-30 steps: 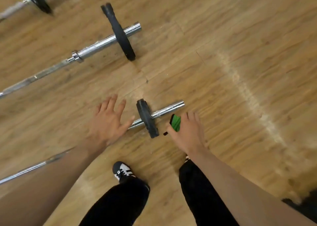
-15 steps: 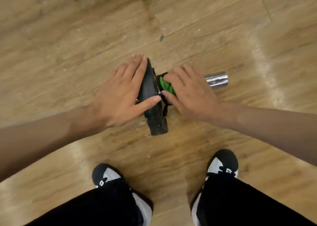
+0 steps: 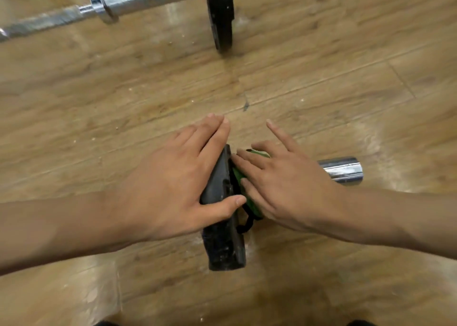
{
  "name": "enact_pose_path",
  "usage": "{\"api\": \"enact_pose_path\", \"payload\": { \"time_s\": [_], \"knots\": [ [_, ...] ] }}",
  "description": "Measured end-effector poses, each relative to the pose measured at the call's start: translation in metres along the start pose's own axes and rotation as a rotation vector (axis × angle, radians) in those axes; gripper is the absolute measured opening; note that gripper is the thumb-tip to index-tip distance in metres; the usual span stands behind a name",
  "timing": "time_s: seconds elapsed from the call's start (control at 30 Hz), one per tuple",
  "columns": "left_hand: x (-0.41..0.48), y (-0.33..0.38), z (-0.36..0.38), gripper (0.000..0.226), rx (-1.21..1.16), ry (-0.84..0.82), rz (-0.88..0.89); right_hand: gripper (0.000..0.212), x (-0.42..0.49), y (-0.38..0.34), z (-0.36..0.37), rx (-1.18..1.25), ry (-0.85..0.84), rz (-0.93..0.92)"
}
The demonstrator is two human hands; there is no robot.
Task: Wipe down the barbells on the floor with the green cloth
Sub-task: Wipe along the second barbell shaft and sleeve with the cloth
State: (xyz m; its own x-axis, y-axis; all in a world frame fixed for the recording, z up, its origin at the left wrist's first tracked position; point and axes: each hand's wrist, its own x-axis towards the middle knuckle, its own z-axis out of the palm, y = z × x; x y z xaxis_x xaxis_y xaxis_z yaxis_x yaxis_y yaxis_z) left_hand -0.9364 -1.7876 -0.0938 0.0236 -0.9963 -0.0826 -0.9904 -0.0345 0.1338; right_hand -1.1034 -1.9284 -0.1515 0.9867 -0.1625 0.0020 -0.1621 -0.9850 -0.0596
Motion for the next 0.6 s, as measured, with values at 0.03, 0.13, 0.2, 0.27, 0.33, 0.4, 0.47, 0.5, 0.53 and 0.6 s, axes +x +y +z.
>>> {"api": "enact_pose_path", "payload": {
  "time_s": [0.03, 0.13, 0.2, 0.27, 0.33, 0.4, 0.47, 0.5, 0.53, 0.6],
  "knots": [
    [0.000, 0.000, -0.003, 0.106, 0.018, -0.022, -0.002, 0.054, 0.005, -0.003, -0.005, 0.026, -0.057, 0.048],
    [0.001, 0.001, -0.009, 0.106, 0.052, -0.085, -0.008, 0.044, 0.015, -0.018, -0.009, 0.160, -0.094, 0.137],
    [0.004, 0.004, -0.006, 0.102, 0.041, -0.088, -0.020, 0.050, 0.014, -0.024, 0.003, 0.192, -0.067, 0.125],
    [0.008, 0.008, -0.002, 0.101, -0.005, -0.082, -0.059, 0.064, 0.009, -0.025, 0.015, 0.170, -0.097, 0.120],
    [0.006, 0.013, 0.002, 0.104, -0.051, -0.056, -0.111, 0.070, 0.002, -0.021, 0.023, 0.132, -0.072, 0.134],
    [0.004, 0.015, 0.003, 0.106, -0.061, -0.026, -0.109, 0.067, -0.002, -0.018, 0.026, 0.077, -0.065, 0.136],
    [0.002, 0.016, 0.005, 0.105, -0.048, -0.011, -0.078, 0.064, -0.006, -0.015, 0.028, 0.036, -0.053, 0.128],
    [0.001, 0.017, 0.006, 0.104, -0.048, -0.004, -0.076, 0.062, -0.010, -0.014, 0.029, 0.019, -0.048, 0.133],
    [-0.001, 0.018, 0.008, 0.103, -0.055, 0.007, -0.081, 0.059, -0.016, -0.011, 0.032, 0.000, -0.046, 0.139],
    [-0.003, 0.020, 0.013, 0.099, -0.064, 0.039, -0.075, 0.053, -0.033, 0.000, 0.034, -0.018, -0.034, 0.172]
  ]
}}
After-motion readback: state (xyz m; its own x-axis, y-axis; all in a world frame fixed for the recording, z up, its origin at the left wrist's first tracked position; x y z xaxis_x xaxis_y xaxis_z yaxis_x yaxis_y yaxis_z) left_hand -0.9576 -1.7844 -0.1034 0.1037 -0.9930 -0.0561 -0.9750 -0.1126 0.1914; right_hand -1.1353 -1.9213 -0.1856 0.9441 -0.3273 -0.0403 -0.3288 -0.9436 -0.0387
